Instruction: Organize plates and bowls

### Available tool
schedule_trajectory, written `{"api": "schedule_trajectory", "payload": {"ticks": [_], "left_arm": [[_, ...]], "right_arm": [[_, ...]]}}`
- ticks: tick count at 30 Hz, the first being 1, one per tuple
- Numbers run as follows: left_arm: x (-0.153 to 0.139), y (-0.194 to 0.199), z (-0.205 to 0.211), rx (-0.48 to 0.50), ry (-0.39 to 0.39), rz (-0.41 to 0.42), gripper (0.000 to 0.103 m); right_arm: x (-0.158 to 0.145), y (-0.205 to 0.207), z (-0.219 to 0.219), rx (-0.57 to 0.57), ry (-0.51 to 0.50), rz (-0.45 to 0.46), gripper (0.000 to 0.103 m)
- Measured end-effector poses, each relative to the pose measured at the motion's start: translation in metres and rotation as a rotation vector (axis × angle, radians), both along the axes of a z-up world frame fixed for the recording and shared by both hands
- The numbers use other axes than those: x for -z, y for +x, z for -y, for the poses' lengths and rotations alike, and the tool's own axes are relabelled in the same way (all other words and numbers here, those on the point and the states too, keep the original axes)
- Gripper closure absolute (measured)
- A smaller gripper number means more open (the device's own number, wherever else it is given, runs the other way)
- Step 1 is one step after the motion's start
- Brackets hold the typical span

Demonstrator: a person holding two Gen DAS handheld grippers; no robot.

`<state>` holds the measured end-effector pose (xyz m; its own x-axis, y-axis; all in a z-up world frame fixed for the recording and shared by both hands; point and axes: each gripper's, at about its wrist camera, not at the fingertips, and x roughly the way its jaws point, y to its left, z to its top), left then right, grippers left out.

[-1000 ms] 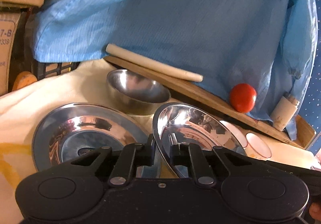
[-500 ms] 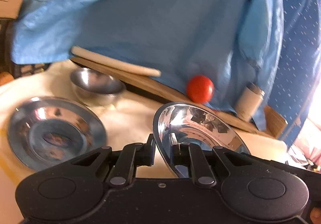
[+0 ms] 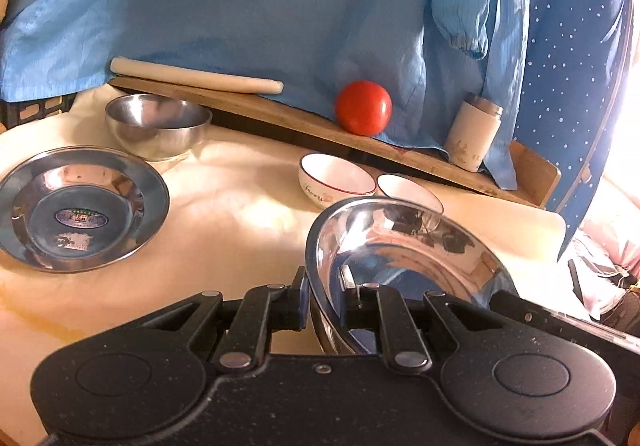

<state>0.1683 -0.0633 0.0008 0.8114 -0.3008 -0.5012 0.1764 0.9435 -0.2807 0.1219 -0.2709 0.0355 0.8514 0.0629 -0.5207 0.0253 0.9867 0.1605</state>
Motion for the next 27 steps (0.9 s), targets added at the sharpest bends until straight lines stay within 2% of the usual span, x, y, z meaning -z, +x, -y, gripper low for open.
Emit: {"api": "schedule_trajectory", "payload": {"ticks": [7, 14, 18, 22, 27], "left_arm": [[0.002, -0.003, 0.009, 0.009, 0.067, 0.006, 0.088], [0.006, -0.002, 0.013, 0.011, 0.087, -0.004, 0.088], [0.007, -0.002, 0.013, 0.011, 0.086, -0.01, 0.088], [0.01, -0.001, 0.011, 0.017, 0.068, -0.029, 0.086], [0.01, -0.001, 0.012, 0.016, 0.067, -0.027, 0.085]], "right_arm": [[0.006, -0.007, -0.005, 0.033, -0.03, -0.006, 0.083], [0.006, -0.009, -0.008, 0.044, -0.059, -0.006, 0.083], [0.006, -0.007, -0.013, 0.048, -0.107, -0.011, 0.082], [0.008, -0.008, -0.02, 0.047, -0.147, -0.01, 0.075], [0.009, -0.008, -0.024, 0.052, -0.169, -0.003, 0.074]]}}
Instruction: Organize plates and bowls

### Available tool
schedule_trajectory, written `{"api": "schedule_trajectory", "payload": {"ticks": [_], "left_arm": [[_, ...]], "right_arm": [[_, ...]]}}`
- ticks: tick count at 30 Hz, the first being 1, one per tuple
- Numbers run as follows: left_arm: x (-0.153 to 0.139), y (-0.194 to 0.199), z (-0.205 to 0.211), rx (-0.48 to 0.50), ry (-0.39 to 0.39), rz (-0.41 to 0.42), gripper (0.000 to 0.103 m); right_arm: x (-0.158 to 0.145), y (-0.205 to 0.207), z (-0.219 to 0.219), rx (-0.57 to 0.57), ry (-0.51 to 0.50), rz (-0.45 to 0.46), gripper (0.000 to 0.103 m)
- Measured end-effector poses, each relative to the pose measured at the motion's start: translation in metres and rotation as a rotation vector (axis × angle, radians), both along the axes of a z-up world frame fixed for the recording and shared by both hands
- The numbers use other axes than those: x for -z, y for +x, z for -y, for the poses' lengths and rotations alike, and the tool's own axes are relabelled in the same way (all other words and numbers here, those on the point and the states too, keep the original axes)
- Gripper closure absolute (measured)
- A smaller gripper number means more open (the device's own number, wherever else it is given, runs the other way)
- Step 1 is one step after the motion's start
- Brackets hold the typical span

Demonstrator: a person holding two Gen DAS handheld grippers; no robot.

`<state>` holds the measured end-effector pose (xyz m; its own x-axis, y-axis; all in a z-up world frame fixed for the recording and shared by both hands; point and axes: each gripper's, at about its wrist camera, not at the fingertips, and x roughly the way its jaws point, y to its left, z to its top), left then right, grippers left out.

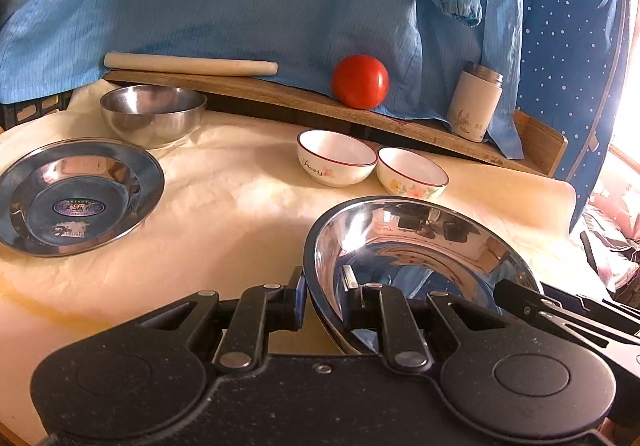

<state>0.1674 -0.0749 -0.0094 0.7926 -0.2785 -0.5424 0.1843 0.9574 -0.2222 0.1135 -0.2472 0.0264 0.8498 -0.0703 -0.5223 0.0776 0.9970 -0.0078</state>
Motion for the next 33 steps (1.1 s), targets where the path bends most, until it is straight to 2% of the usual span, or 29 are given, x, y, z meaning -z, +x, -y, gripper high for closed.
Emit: {"api": "schedule_trajectory", "payload": {"ticks": [11, 16, 18, 20, 25, 29, 33], "left_arm": [[0.0, 0.0, -0.002, 0.004, -0.027, 0.001, 0.083], [-0.001, -0.002, -0.003, 0.002, -0.034, 0.01, 0.083], [-0.002, -0.003, -0.005, -0.002, -0.043, 0.014, 0.075], [-0.004, -0.005, -0.008, -0.01, -0.052, 0.021, 0.07], [-0.009, -0.009, -0.02, -0.031, -0.077, 0.042, 0.056], [-0.014, -0.015, -0.037, -0.08, -0.092, 0.082, 0.028], [-0.021, -0.021, -0.059, -0.161, -0.08, 0.137, 0.006]], "right_arm": [[0.004, 0.002, -0.012, 0.016, -0.108, 0.008, 0.068], [0.007, 0.002, -0.014, 0.01, -0.121, 0.009, 0.063], [0.007, 0.002, -0.015, 0.008, -0.12, 0.009, 0.06], [0.007, 0.002, -0.015, 0.003, -0.116, 0.007, 0.043], [0.006, -0.003, -0.019, 0.005, -0.123, 0.022, 0.025], [-0.001, -0.009, -0.026, -0.008, -0.116, 0.081, 0.004], [-0.008, -0.012, -0.039, -0.032, -0.124, 0.143, 0.001]]}}
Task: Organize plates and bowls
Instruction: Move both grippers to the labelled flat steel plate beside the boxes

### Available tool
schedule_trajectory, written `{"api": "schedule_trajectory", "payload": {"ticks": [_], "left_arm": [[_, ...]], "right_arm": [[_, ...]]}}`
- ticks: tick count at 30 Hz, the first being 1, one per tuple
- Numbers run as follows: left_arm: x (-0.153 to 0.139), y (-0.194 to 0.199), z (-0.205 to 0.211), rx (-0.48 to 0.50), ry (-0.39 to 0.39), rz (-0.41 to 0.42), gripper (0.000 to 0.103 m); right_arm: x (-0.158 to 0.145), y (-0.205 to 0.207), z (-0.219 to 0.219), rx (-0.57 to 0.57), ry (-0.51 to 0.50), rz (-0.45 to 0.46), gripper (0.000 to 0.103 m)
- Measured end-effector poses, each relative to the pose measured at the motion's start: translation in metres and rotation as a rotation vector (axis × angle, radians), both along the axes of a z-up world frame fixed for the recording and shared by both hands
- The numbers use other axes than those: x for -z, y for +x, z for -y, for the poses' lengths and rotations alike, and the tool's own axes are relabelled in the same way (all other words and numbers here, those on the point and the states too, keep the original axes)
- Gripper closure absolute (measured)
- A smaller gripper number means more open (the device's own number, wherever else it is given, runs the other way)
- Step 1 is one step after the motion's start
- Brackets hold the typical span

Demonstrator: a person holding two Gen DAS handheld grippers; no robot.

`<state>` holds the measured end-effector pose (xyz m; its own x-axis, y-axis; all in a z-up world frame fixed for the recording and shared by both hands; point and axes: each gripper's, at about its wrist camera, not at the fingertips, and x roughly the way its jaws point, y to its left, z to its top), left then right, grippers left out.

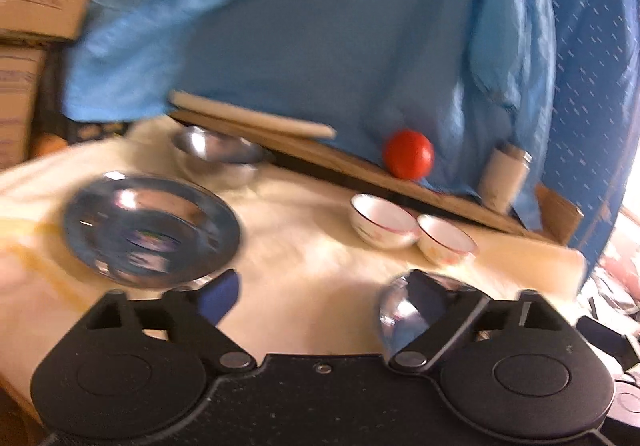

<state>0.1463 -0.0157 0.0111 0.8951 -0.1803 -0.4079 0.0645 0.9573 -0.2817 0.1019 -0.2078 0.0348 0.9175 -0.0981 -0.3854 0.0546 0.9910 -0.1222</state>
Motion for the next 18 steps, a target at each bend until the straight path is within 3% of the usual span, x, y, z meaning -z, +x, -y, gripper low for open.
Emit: {"api": "schedule_trajectory", "payload": {"ticks": [10, 18], "left_arm": [[-0.01, 0.001, -0.087, -0.272, 0.007, 0.034, 0.001], [0.0, 0.01, -0.14, -0.398, -0.005, -0.026, 0.001]], "right_arm": [[-0.013, 0.021, -0.057, -0.139, 0.03, 0.08, 0.0], [-0.003, 0.059, -0.114, -0.289, 0.016, -0.014, 0.0]]}}
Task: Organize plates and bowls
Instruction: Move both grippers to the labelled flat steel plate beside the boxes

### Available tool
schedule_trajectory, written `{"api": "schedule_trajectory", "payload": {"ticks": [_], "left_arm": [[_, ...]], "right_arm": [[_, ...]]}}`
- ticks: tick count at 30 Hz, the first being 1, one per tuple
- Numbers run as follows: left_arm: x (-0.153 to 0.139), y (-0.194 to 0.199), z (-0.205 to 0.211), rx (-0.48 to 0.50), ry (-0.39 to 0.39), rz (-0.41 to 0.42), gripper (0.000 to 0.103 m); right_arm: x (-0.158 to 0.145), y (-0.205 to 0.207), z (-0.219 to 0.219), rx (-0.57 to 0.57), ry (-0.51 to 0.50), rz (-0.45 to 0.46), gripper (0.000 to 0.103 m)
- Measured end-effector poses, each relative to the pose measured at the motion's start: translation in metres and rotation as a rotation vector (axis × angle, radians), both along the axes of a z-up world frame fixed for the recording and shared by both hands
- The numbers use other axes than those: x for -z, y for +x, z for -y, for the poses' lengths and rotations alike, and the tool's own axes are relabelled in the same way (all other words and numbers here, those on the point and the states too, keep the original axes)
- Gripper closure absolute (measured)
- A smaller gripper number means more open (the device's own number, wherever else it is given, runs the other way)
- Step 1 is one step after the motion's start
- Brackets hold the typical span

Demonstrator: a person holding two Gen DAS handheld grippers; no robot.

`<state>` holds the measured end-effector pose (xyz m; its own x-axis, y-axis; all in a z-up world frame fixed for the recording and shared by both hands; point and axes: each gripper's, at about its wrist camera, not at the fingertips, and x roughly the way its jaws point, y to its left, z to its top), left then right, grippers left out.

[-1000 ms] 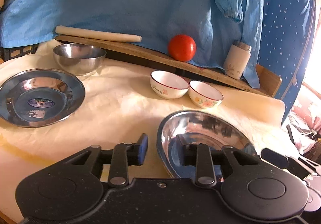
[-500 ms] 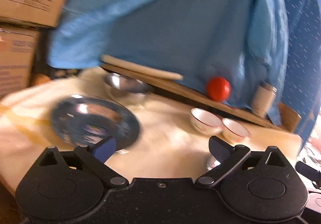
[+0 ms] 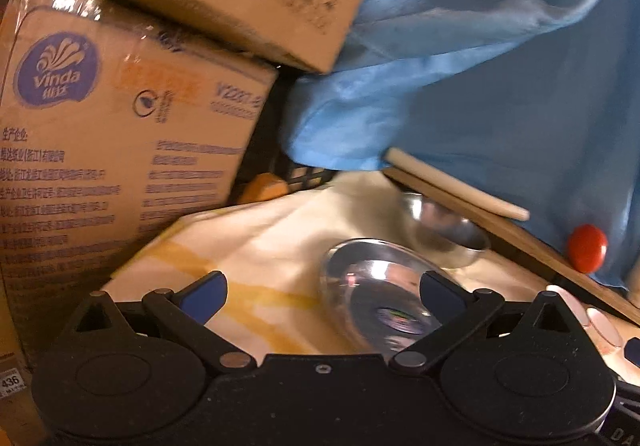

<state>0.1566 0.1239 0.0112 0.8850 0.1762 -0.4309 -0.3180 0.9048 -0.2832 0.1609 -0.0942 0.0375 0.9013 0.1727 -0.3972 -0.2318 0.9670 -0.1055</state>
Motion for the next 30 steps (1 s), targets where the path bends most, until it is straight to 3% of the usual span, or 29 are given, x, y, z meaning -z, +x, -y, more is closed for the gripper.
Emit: {"api": "schedule_trajectory", "payload": {"ticks": [9, 20, 30], "left_arm": [[0.003, 0.017, -0.006, 0.04, -0.005, 0.002, 0.001], [0.013, 0.036, 0.002, 0.111, 0.003, -0.021, 0.001], [0.01, 0.032, 0.008, 0.143, -0.005, 0.006, 0.002]], "right_arm": [[0.016, 0.034, -0.029, -0.036, 0.032, -0.103, 0.0], [0.033, 0.061, -0.018, -0.024, 0.189, -0.271, 0.0], [0.036, 0.065, -0.01, -0.03, 0.262, -0.306, 0.001]]}}
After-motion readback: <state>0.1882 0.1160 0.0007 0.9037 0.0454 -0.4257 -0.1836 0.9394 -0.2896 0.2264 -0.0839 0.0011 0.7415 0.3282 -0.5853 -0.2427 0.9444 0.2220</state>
